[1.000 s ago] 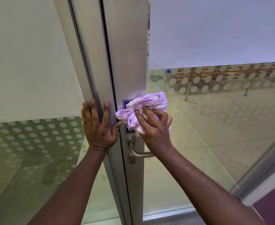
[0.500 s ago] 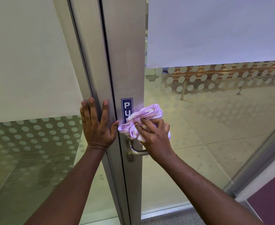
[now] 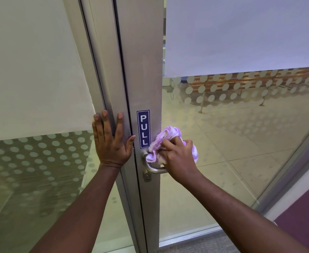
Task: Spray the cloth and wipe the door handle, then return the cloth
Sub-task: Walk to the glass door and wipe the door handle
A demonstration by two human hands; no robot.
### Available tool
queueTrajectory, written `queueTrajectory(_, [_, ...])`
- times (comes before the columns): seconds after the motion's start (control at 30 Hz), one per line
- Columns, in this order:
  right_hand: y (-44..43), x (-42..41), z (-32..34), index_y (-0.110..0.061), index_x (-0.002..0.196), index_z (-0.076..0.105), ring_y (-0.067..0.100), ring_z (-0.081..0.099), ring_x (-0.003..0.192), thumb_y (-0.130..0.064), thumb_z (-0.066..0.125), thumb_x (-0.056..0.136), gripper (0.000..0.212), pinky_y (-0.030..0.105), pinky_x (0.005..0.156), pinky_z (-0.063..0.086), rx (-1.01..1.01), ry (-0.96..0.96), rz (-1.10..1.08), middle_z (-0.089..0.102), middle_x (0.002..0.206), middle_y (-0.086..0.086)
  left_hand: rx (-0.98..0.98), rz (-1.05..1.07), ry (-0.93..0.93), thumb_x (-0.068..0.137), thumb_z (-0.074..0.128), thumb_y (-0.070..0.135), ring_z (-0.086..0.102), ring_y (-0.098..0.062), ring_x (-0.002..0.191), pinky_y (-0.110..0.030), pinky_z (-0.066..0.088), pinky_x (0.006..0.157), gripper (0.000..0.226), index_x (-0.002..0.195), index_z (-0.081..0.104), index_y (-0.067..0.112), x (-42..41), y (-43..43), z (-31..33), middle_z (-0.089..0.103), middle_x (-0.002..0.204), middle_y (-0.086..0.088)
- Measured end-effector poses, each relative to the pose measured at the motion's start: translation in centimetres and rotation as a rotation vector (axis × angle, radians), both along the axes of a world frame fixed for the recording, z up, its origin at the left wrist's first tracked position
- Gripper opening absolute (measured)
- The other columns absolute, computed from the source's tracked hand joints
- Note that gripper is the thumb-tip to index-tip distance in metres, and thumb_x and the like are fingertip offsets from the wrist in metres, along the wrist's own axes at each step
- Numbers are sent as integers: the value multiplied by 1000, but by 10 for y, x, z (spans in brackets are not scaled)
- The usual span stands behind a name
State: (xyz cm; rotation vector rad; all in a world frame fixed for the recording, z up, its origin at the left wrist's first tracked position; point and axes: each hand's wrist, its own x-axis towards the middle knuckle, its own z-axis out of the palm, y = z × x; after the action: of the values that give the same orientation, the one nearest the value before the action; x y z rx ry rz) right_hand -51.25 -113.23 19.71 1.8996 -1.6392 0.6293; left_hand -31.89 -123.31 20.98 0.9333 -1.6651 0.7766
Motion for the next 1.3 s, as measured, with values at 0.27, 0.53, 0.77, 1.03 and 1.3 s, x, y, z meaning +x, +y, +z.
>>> queueTrajectory(0.27, [15, -9, 9, -30, 76, 69, 18, 39, 89, -11, 70, 64, 23, 34, 71, 23, -25, -118, -55, 60, 92, -14, 17, 2, -11, 93, 36, 52, -7, -31, 148, -49, 7, 121, 69, 150, 20, 15, 1, 1, -1, -12, 161, -7])
queueTrajectory(0.53, [39, -27, 37, -27, 79, 73, 21, 42, 91, -13, 80, 62, 23, 35, 75, 23, -186, -238, -109, 63, 93, -10, 41, -1, -19, 92, 46, 49, -9, -31, 148, -49, 6, 121, 74, 151, 17, 16, 1, 4, 2, -15, 160, -6])
queueTrajectory(0.77, [71, -33, 46, -25, 77, 73, 22, 40, 93, -24, 79, 64, 14, 38, 71, 26, -251, -363, -154, 65, 94, -4, 202, -70, 5, 96, 43, 45, -10, -28, 148, -49, 5, 121, 64, 147, 28, 10, 5, 26, 11, -6, 161, -10])
queueTrajectory(1.03, [93, -27, 21, -27, 83, 76, 24, 47, 100, -14, 80, 65, 22, 36, 71, 30, -109, -602, -228, 63, 98, -7, 345, -271, 190, 96, 48, 26, 20, -33, 145, -39, 16, 121, 56, 144, 32, 2, 4, 74, 5, 31, 153, -18])
queueTrajectory(1.3, [119, -11, 6, -8, 56, 58, 11, 51, 56, -11, 67, 70, 16, 22, 53, 39, 97, -1472, -203, 53, 54, -12, 545, -491, 106, 92, 50, 18, 43, -24, 134, -40, 35, 113, 49, 137, 43, 2, 5, 119, -51, 52, 139, -14])
